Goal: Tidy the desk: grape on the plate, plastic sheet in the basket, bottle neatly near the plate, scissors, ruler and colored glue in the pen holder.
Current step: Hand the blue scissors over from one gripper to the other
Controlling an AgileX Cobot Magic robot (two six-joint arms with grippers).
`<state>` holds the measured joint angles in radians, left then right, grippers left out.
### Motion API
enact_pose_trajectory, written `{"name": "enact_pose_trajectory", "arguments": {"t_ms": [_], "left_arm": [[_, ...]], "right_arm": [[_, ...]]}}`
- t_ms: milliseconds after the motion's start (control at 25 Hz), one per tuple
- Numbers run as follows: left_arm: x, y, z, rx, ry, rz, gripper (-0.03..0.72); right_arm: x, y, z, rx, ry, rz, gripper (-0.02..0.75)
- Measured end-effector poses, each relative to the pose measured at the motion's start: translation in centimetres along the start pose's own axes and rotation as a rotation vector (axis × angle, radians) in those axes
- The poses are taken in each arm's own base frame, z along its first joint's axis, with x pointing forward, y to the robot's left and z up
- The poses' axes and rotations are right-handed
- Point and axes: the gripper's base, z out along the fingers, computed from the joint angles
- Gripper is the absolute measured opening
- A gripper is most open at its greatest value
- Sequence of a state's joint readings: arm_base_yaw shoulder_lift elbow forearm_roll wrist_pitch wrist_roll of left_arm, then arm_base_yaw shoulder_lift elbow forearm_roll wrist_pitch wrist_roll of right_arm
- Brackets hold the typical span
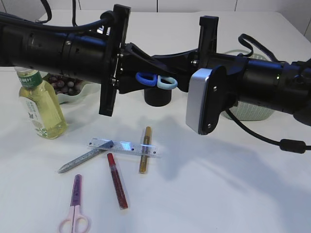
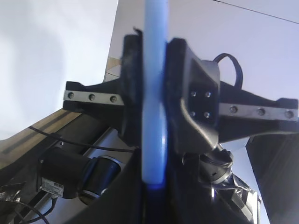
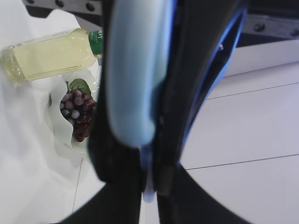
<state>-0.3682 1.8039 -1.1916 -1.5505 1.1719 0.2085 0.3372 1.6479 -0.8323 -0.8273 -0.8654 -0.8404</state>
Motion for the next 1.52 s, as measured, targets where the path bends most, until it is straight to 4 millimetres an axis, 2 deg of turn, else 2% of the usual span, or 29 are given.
{"name": "enact_pose_trajectory", "arguments": {"t_ms": [720, 1520], "left_arm": [[0.03, 0.13, 0.0, -0.015, 0.003, 0.006, 0.235], [0.17, -0.05, -0.08, -0.012, 0.002, 0.012, 0.245]], "right_arm": [[0.04, 0.1, 0.02, -0.006, 0.003, 0.0, 0.078], [0.35, 0.26, 0.01, -0.023, 0.036, 0.014, 0.078]]}}
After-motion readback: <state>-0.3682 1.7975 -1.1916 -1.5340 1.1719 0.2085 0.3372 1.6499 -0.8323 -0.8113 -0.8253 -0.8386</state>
